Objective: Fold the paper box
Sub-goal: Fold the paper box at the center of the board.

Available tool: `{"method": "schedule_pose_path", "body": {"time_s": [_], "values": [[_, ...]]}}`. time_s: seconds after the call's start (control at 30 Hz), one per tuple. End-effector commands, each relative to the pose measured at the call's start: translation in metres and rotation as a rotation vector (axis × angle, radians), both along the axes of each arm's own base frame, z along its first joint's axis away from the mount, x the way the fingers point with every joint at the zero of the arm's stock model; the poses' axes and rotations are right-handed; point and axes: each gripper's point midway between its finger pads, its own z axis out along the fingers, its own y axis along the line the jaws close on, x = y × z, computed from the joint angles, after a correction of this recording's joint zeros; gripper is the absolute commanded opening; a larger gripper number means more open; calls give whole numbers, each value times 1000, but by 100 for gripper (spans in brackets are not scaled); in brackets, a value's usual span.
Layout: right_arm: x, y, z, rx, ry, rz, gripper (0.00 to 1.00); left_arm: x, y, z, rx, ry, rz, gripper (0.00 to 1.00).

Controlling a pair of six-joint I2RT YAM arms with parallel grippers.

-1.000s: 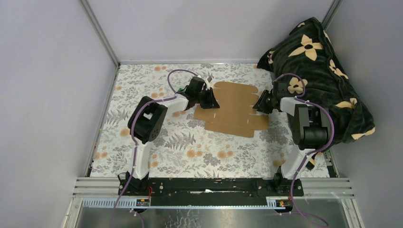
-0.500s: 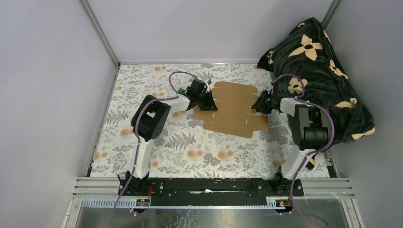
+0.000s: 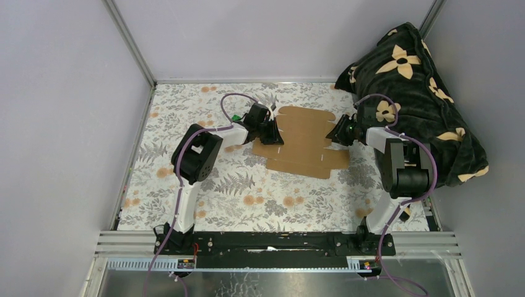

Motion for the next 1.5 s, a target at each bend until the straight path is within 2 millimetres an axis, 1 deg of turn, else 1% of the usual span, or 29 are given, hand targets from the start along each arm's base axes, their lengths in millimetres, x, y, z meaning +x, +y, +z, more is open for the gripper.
{"method": "schedule_pose_path", "body": {"time_s": [0.0, 0.17, 0.3, 0.37, 0.5, 0.67, 0.8, 0.9, 0.93, 0.97, 1.13, 1.27, 1.37, 1.47], "values": [[15, 10, 28, 51, -95, 16, 39, -1, -1, -7, 31, -2, -13, 8], [19, 16, 32, 60, -105, 25, 39, -2, -2, -8, 30, 0, -16, 8], [23, 17, 32, 65, -104, 21, 39, -3, -2, -9, 30, 0, -18, 7], [21, 31, 33, 69, -108, 52, 39, -3, -2, -9, 30, 0, -18, 7], [22, 39, 34, 66, -109, 68, 39, -4, -2, -11, 32, 2, -19, 7], [23, 47, 30, 60, -99, 81, 39, -4, -1, -11, 33, 1, -19, 6], [23, 48, 22, 36, -70, 78, 38, -6, 0, -13, 35, 3, -19, 6], [25, 47, 16, 15, -56, 71, 33, -7, 1, -13, 38, 3, -20, 5], [25, 47, 13, 7, -47, 72, 33, -7, 1, -14, 38, 4, -21, 5], [20, 47, 7, -3, -16, 71, 32, -7, 1, -13, 39, 1, -21, 5], [18, 48, -8, -59, 29, 79, 27, -8, 2, -14, 41, 2, -23, 5], [17, 50, -20, -114, 70, 90, 26, -8, 2, -13, 42, -2, -26, 5], [15, 47, -31, -197, 118, 97, 23, -9, 2, -10, 42, -4, -29, 5], [10, 40, -41, -331, 173, 111, 22, -9, 4, -4, 46, -14, -29, 5]]}}
